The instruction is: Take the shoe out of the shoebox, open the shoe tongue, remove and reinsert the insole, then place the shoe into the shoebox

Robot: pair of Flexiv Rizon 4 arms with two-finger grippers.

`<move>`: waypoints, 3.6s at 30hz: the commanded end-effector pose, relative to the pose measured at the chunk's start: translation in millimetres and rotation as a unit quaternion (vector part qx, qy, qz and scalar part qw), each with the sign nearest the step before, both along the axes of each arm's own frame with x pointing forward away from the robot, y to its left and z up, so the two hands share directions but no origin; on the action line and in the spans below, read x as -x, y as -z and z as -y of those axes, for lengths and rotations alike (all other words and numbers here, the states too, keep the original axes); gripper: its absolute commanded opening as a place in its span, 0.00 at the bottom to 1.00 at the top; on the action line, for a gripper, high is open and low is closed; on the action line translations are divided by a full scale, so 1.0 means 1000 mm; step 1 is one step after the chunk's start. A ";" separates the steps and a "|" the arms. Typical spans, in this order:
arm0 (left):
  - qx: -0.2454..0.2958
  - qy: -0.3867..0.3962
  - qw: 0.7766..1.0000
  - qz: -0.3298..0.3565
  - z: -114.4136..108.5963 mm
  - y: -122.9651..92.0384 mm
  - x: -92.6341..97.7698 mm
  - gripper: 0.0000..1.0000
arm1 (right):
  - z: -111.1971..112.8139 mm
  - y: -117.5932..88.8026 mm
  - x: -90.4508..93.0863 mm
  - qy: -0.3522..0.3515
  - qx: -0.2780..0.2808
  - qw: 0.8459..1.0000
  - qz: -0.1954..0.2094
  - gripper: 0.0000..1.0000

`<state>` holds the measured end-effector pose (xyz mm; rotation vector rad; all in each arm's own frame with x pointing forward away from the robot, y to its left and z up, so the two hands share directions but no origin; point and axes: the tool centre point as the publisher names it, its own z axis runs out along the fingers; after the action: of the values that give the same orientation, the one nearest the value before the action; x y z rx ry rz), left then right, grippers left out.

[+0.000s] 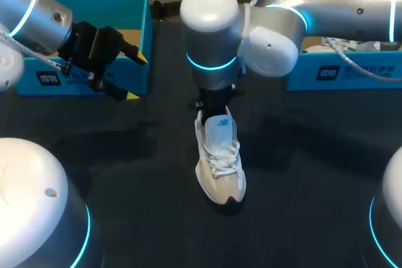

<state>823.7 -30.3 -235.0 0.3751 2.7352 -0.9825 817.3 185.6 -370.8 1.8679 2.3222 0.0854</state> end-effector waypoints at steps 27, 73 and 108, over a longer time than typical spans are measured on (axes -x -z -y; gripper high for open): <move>-0.001 0.000 1.000 0.000 0.000 0.000 0.001 1.00 | 0.005 -0.035 0.030 0.021 0.002 0.993 -0.119 0.00; -0.001 0.000 1.000 0.000 0.000 0.000 0.001 1.00 | -0.006 -0.029 0.048 0.024 -0.009 0.980 -0.196 1.00; -0.001 0.000 1.000 0.000 0.000 0.000 0.001 1.00 | -0.008 -0.096 0.080 0.049 0.035 0.992 -0.113 0.43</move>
<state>823.6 -30.2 -235.0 0.3751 2.7350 -0.9828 743.2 197.2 -273.1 2.0464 2.3360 -0.2471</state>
